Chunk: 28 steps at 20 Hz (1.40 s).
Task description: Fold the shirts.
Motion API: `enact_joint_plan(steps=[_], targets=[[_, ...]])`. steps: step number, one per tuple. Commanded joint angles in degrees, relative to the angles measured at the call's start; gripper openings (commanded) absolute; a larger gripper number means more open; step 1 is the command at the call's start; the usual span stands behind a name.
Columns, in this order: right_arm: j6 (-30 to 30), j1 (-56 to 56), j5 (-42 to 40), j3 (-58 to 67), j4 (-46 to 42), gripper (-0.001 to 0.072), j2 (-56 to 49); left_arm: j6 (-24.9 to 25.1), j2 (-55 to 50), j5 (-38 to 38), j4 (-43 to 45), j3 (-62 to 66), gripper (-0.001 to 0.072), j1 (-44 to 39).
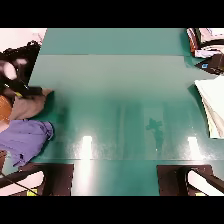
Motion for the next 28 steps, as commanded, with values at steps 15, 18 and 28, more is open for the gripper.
enact_joint_plan(steps=[15, 18, 28], targets=[[0.0, 0.7, -4.2, 19.4, 3.3, 0.0016, -0.2, 6.4, -9.6, 3.1, -18.4, 31.0, 0.0025, -48.9], [0.0, 0.7, -2.1, 19.6, 2.9, 0.0016, -0.2, 10.1, -17.7, 11.0, -27.5, 31.0, 0.0478, -50.8], [0.0, 0.7, 0.0, 19.6, 1.3, 0.0016, -0.2, 9.6, -16.3, -8.7, -18.5, 30.4, 0.0502, -18.2]])
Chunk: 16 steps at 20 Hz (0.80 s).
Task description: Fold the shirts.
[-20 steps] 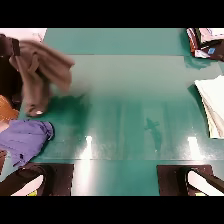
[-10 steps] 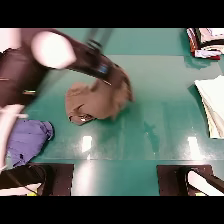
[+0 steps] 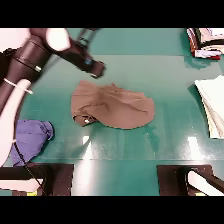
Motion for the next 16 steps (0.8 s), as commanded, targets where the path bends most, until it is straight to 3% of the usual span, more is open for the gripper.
enact_joint_plan(steps=[1, 6, 12, 15, 16], targets=[[0.0, 0.0, 0.3, 0.1, -0.2, 0.0016, 0.0, 0.1, 0.0, -3.9, -1.4, -3.4, 0.0502, 13.9], [0.0, 0.0, 0.3, 0.0, -0.2, 0.0016, 0.0, 0.3, -0.1, 5.5, -10.3, -23.6, 0.0502, 24.4], [0.1, 0.0, 0.4, 0.0, -0.2, 0.0016, 0.0, 1.2, -0.1, 21.0, -16.1, -39.7, 0.0502, 26.7], [0.1, 0.0, 0.8, 0.0, -0.2, 0.0016, 0.0, 8.7, -0.5, 23.2, -25.7, -40.2, 0.0502, 26.6], [0.1, 0.0, 0.8, 0.0, -0.1, 0.0016, 0.0, 8.7, -1.1, 23.6, -26.5, -40.2, 0.0502, 26.3]])
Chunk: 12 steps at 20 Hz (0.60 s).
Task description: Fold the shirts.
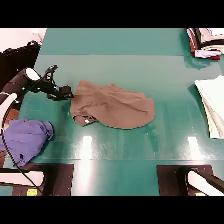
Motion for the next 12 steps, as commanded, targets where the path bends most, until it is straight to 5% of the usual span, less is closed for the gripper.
enact_joint_plan(steps=[1, 6, 8, 12], targets=[[0.0, 0.0, 0.4, 0.0, 0.2, 0.0016, 0.0, 3.8, -1.2, 3.8, -6.5, -1.8, 0.0502, -0.4], [0.0, 0.0, 2.7, 0.0, 0.0, 0.0016, 0.0, 2.8, -2.3, 4.9, -8.0, -1.2, 0.0497, -2.5], [0.0, 0.0, 3.8, 0.0, -0.3, 0.0016, -0.1, 3.0, -2.3, 3.1, -8.3, 0.9, 0.0026, -2.5], [0.0, 0.0, 5.9, -6.6, -6.6, 0.0016, 0.0, 3.1, -2.3, -3.8, -7.6, 11.0, 0.0023, -2.4]])
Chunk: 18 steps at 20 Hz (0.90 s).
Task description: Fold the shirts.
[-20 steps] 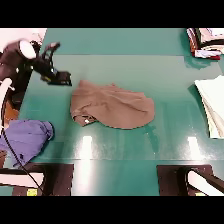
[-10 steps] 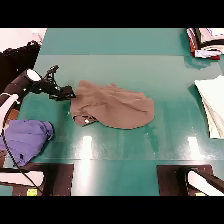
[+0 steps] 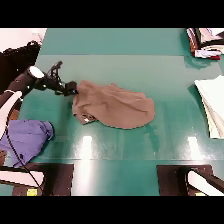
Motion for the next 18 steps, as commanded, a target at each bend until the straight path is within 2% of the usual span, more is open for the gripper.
enact_joint_plan(steps=[1, 2, 4, 5, 8, 12, 16, 17, 18], targets=[[0.0, 0.1, 2.3, -7.6, -5.0, 0.0016, 0.0, 0.5, 0.0, -6.1, 0.0, 8.5, 0.0024, -0.1], [0.0, 0.1, 1.9, -12.6, -5.4, 0.0041, 0.0, 0.4, 0.0, -7.7, 0.0, 11.2, 0.0024, -0.1], [-0.9, 0.6, -0.6, -23.9, -5.0, 0.0485, -0.3, 0.4, 0.0, -9.4, 0.0, 15.1, 0.0024, -0.1], [-1.0, 1.5, -1.6, -28.8, -4.1, 0.0510, -1.5, 0.4, 0.0, -9.5, 0.0, 16.1, 0.0024, -0.1], [-3.0, 6.5, -6.0, -38.1, 1.0, 0.0510, -8.6, 0.4, -0.1, -9.9, -0.9, 16.3, 0.0024, -0.1], [-3.0, 13.4, -16.1, -36.8, 3.3, 0.0509, -19.2, 0.4, -0.1, -11.5, -0.7, 16.3, 0.0024, -0.1], [-2.3, 16.6, -14.6, -29.9, 3.3, 0.0504, -27.6, 0.4, -0.1, -12.4, -0.7, 16.3, 0.0024, -0.1], [-2.3, 17.0, -13.2, -28.4, 3.3, 0.0443, -29.2, 0.4, -0.1, -12.4, -0.7, 16.3, 0.0024, -0.1], [-2.4, 17.1, -12.1, -27.1, 3.1, 0.0307, -30.4, 0.4, -0.1, -12.6, -0.7, 16.3, 0.0024, -0.1]])
